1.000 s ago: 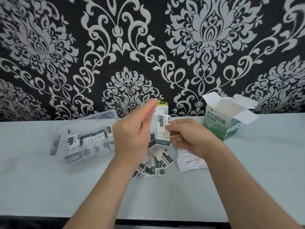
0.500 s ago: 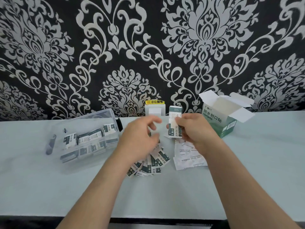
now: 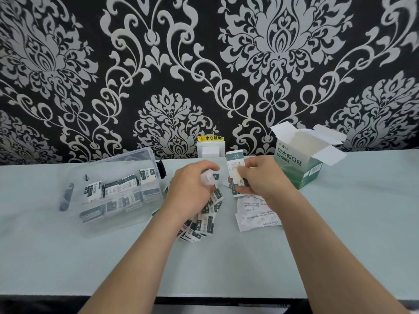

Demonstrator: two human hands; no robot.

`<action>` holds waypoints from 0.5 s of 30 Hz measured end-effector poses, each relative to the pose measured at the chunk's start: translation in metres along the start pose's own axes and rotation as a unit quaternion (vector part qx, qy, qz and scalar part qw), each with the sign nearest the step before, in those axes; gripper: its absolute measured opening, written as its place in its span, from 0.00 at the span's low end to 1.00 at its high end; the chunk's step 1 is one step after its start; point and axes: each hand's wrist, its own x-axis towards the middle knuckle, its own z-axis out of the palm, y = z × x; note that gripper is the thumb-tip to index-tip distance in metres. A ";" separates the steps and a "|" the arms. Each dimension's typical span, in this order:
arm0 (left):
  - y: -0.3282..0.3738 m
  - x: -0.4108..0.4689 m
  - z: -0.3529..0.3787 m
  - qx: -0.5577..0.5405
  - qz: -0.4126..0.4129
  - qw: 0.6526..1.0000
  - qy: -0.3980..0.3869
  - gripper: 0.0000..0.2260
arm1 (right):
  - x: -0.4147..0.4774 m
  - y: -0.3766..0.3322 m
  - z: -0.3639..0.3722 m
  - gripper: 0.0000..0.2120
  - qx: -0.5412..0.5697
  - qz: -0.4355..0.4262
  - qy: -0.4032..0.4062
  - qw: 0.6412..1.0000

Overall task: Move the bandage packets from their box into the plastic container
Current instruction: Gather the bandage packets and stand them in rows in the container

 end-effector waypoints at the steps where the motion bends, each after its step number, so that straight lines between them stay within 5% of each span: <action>1: 0.001 0.000 -0.002 -0.044 0.005 0.999 0.017 0.18 | 0.000 -0.001 0.000 0.07 -0.005 -0.006 0.008 1.000; 7: 0.008 -0.004 -0.020 -0.239 0.047 0.963 0.120 0.18 | -0.002 -0.002 0.002 0.10 0.029 0.005 -0.005 1.000; 10: 0.010 -0.004 -0.023 -0.379 -0.003 0.919 0.106 0.20 | -0.008 -0.007 0.005 0.10 0.097 0.052 -0.086 0.990; 15: 0.008 -0.005 -0.016 -0.357 -0.004 0.931 0.076 0.22 | -0.014 -0.014 0.008 0.17 0.190 0.100 -0.212 0.953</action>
